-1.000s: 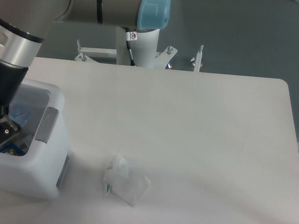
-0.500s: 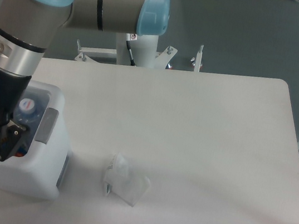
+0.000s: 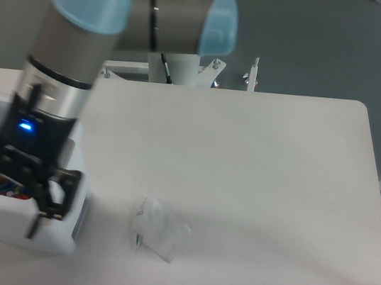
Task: Place the trash in the trash can
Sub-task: 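Move the gripper back over the clear plastic bag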
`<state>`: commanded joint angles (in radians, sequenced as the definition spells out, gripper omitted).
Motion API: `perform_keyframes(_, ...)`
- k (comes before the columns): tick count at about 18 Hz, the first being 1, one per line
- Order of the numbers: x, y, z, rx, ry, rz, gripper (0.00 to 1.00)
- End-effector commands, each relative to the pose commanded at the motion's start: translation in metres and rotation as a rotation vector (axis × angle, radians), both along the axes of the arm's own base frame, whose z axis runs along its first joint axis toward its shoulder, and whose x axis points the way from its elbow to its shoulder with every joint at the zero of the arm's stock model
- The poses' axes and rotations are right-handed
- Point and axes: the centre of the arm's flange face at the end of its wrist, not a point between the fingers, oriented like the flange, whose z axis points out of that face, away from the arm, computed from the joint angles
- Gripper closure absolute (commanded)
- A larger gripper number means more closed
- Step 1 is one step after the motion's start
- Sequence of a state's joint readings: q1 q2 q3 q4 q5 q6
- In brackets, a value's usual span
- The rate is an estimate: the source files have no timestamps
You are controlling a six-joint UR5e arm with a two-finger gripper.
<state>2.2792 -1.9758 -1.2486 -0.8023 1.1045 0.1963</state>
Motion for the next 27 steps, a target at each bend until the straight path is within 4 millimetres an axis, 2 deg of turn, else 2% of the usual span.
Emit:
perform_keyframes(3, -0.049, -0.028, -0.021, -0.03, -0.029, 0.081, 0.0)
perform_keyframes(6, -0.077, -0.055, -0.066, -0.097, -0.09, 0.136, 0.0)
perform_keyframes(8, -0.087, -0.067, -0.084, -0.128, -0.119, 0.159, 0.0)
perform_keyframes(10, -0.088, -0.067, -0.101, -0.183, -0.16, 0.162, 0.0)
perform_keyframes(14, -0.1, -0.074, -0.155, -0.418, -0.179, 0.219, 0.0)
perform_keyframes(18, -0.088, -0.068, -0.184, -0.483, -0.198, 0.204, 0.0)
perform_keyframes(20, -0.079, -0.068, -0.209, -0.531, -0.2, 0.198, 0.0)
perform_keyframes(23, -0.054, -0.048, -0.243, -0.623, -0.154, 0.178, 0.0)
perform_keyframes(27, -0.045, -0.043, -0.256, -0.665, -0.139, 0.177, 0.01)
